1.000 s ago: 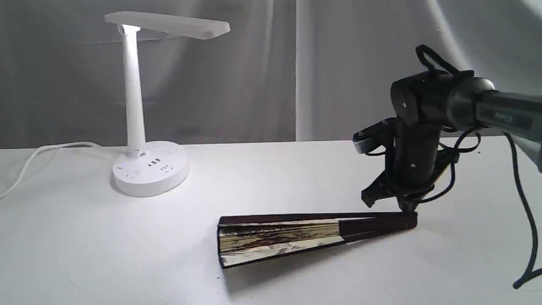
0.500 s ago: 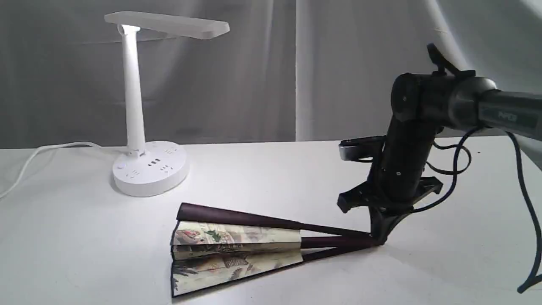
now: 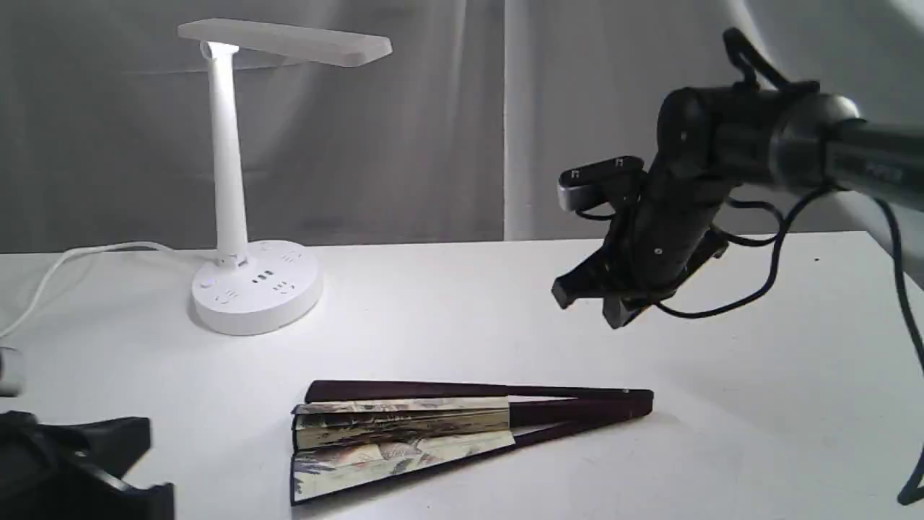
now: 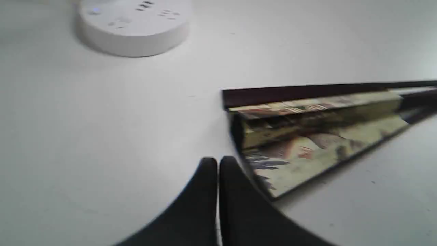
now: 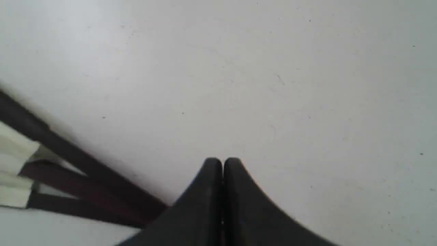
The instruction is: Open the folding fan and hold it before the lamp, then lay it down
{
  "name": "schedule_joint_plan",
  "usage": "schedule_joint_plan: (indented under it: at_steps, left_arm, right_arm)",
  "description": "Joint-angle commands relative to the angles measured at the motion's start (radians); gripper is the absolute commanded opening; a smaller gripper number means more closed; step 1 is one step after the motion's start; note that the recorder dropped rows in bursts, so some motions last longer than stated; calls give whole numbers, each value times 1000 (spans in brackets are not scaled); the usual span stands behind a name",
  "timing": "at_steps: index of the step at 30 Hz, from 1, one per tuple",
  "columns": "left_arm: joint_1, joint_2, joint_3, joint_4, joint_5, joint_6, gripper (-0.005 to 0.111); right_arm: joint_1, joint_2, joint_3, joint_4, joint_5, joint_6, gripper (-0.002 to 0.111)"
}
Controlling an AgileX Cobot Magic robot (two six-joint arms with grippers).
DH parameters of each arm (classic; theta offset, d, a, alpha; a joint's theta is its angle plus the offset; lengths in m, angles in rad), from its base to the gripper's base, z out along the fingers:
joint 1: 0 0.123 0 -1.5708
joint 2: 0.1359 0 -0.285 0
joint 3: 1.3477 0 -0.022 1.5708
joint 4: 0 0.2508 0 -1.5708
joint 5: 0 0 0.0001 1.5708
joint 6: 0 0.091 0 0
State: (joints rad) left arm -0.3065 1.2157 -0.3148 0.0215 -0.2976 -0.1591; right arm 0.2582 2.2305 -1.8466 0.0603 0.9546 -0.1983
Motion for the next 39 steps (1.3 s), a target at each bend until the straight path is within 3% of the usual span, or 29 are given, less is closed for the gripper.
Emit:
schedule_joint_plan:
  at_steps: [1,7,11,16,27,39]
  left_arm:
    - [-88,120,-15,25,-113,-3,0]
    - [-124,338,-150,37,-32,-41,0]
    - [-124,482,-244,176,46,-178,0]
    - [-124,617,-308,340,36,-356,0]
    - [-124,725,-438,353,-11,-364,0]
    - [-122,830,-564,361,93,-333,0]
  right_arm:
    - [-2,65,1,-16,-35,-6,0]
    - [-2,121,1,-16,11,-4,0]
    - [-2,121,1,-31,78,-4,0]
    - [-2,121,1,-37,123,-4,0]
    - [-1,121,1,31,266,-4,0]
    - [97,121,1,51,266,19,0]
